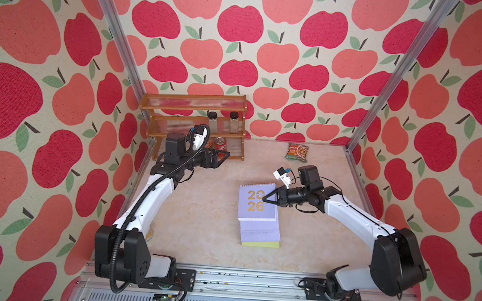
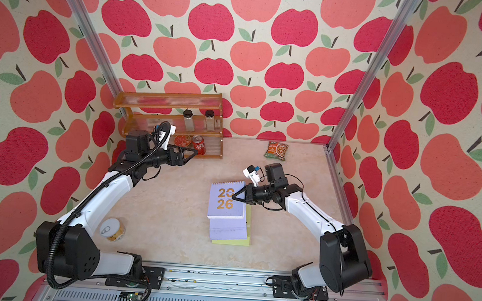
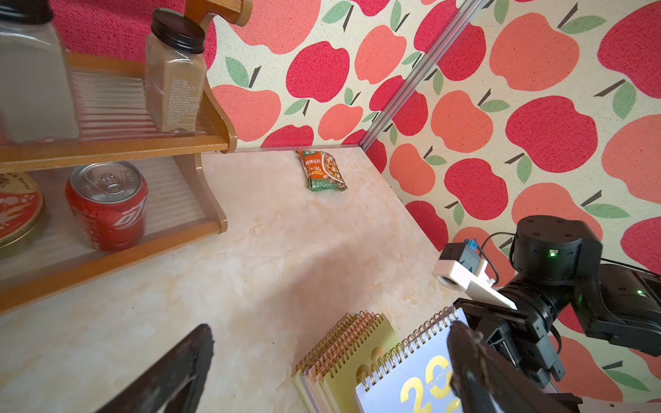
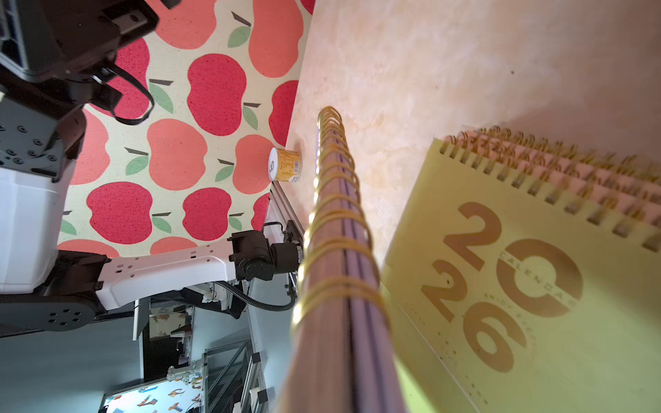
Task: Stack the calendars
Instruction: Place the calendar at the calendar.
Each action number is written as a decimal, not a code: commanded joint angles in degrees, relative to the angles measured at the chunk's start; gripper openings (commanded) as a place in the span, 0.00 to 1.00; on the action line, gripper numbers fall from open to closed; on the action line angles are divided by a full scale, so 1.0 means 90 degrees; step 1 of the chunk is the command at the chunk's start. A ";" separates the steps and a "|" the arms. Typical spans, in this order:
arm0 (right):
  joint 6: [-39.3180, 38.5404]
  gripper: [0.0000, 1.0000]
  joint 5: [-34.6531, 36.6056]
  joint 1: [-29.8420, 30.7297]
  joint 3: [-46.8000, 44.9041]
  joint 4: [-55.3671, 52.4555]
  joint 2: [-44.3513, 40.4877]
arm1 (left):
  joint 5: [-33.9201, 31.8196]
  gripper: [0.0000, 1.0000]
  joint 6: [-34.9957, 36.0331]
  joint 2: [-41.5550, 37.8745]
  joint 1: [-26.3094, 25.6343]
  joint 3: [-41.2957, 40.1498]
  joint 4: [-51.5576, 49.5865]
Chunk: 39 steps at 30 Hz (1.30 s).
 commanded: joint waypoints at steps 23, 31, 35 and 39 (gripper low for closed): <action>0.0394 0.00 -0.0437 -0.0430 -0.0804 0.1152 0.0316 | 0.0381 0.99 0.0208 0.0291 -0.0188 0.0229 -0.0086; 0.0307 0.00 -0.0335 -0.0429 -0.0928 0.1108 0.0450 | 0.0439 0.99 0.0214 0.0380 -0.0213 0.0278 -0.0129; 0.0233 0.00 -0.0178 -0.0429 -0.0959 0.1019 0.0469 | 0.0445 0.99 0.0232 0.0416 -0.0230 0.0306 -0.0167; 0.0118 0.00 0.0004 -0.0432 -0.0928 0.0815 0.0470 | 0.0463 0.99 0.0245 0.0454 -0.0254 0.0318 -0.0199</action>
